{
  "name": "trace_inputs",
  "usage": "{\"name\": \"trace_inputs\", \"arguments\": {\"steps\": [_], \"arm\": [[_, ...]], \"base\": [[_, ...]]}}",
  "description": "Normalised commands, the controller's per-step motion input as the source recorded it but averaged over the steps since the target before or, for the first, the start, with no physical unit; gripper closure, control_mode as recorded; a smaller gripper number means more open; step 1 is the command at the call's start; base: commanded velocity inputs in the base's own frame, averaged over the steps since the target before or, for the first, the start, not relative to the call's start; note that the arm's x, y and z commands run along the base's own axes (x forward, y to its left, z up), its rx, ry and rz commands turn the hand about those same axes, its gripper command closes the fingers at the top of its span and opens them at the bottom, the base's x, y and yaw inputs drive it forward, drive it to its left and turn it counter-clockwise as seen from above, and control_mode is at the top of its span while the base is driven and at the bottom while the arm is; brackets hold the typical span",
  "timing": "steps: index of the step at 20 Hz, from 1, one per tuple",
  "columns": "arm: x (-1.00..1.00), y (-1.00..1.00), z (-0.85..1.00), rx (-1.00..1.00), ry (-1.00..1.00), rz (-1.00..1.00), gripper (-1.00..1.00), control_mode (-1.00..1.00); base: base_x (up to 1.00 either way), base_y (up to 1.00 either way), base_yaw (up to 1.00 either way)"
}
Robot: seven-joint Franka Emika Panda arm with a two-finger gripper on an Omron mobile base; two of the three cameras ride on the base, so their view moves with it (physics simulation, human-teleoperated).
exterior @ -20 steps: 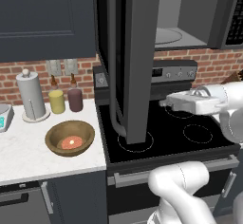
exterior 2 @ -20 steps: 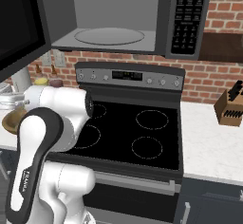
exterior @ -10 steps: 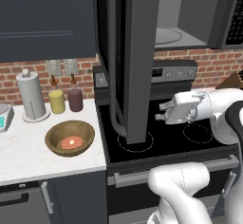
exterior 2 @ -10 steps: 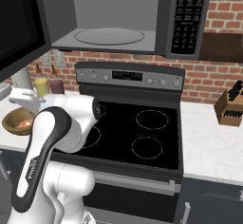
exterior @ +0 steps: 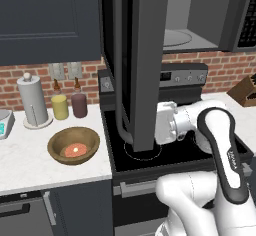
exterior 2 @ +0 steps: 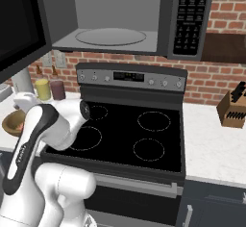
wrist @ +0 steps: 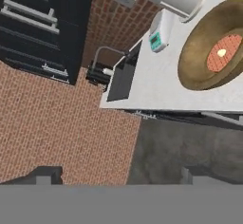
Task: Open the microwave, place the bowl with waffle inside the microwave, then close the microwave door and turn it on.
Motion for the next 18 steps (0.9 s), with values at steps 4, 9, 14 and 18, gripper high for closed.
{"name": "trace_inputs", "arguments": {"steps": [4, 9, 14, 18], "arm": [[0.47, 0.14, -0.53, -0.07, 0.19, -0.08, -1.00, -1.00], [0.39, 0.00, -0.41, 0.00, 0.04, -0.04, -1.00, -1.00], [0.37, 0.01, -0.26, 0.00, 0.04, 0.00, -1.00, -1.00], [0.49, 0.24, -0.25, -0.04, 0.14, 0.00, -1.00, -1.00]], "base": [[0.00, 0.00, 0.00], [0.00, 0.00, 0.00], [0.00, 0.00, 0.00], [0.00, 0.00, 0.00]]}}
